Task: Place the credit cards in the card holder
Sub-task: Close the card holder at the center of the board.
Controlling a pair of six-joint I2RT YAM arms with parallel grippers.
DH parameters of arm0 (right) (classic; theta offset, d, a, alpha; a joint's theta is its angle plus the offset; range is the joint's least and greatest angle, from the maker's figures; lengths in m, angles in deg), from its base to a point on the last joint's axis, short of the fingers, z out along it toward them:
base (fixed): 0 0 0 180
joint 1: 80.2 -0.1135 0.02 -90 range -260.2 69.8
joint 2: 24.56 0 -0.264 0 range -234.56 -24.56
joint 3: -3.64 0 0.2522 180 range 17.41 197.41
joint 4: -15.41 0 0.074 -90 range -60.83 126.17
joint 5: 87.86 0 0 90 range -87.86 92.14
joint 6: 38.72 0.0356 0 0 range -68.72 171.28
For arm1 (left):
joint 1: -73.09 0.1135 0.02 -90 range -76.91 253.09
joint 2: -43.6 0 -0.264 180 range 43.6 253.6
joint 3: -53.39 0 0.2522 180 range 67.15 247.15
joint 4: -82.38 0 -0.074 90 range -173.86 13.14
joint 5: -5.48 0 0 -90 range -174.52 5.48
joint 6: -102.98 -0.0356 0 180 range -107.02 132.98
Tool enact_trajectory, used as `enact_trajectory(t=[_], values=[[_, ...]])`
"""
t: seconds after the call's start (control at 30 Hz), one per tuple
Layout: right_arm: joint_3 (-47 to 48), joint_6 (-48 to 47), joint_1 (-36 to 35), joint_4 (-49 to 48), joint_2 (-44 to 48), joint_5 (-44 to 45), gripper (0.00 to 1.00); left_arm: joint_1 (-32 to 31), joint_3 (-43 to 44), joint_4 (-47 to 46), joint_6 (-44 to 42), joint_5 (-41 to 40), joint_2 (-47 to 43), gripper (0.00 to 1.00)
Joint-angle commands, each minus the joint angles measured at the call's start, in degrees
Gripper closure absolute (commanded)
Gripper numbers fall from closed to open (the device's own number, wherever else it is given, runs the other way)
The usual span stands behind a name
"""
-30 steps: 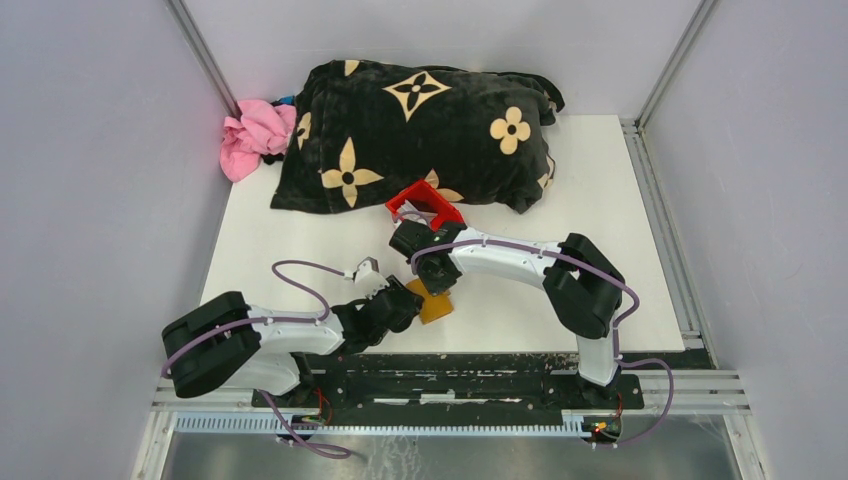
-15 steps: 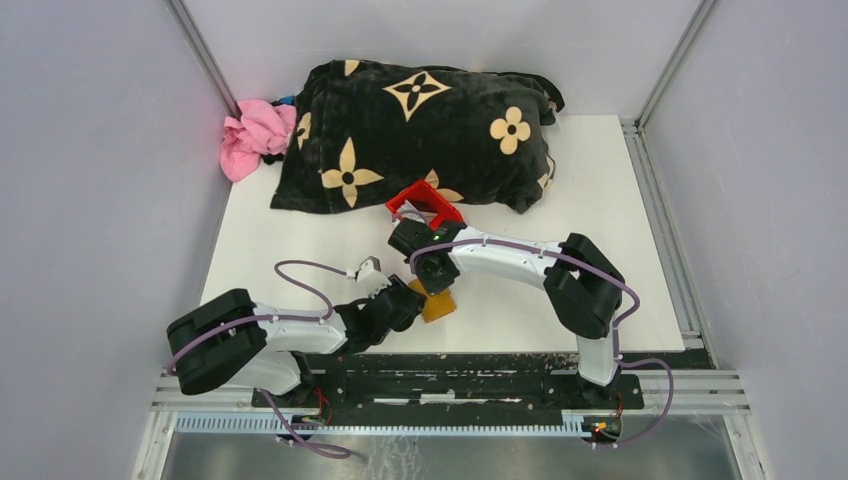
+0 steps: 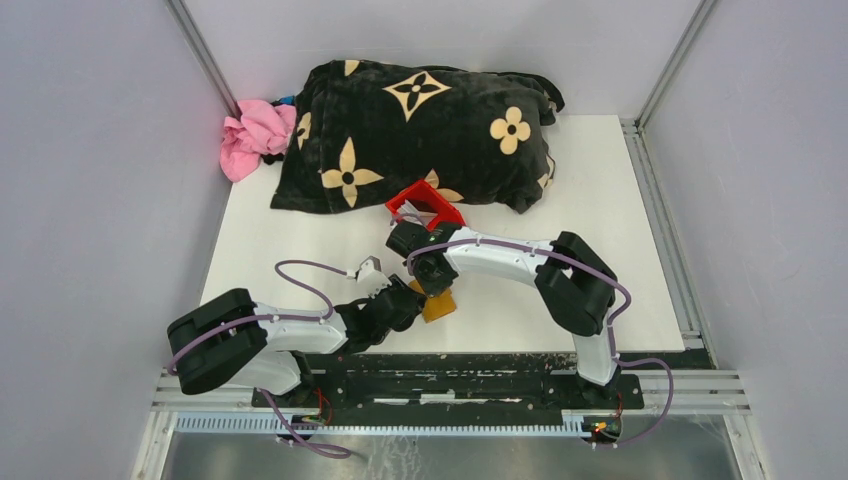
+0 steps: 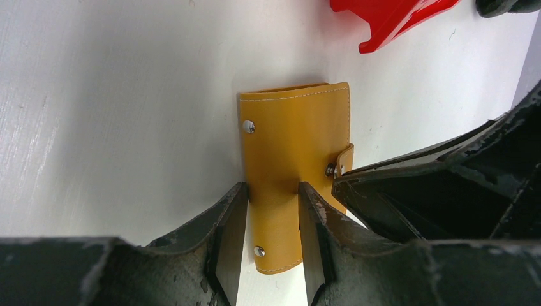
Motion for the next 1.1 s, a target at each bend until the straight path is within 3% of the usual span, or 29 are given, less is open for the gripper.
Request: enact_trajectory(t=[0.0, 1.07], values=[[2.0, -0.6, -0.5, -1.0, -0.3, 0.0, 0.92, -0.4, 0.0, 4.0, -3.5, 1.3, 1.6, 0.57], [2.3, -0.2, -0.4, -2.8, -1.0, -0.5, 0.93, -0.4, -0.2, 3.9, -3.6, 1.9, 2.0, 0.57]])
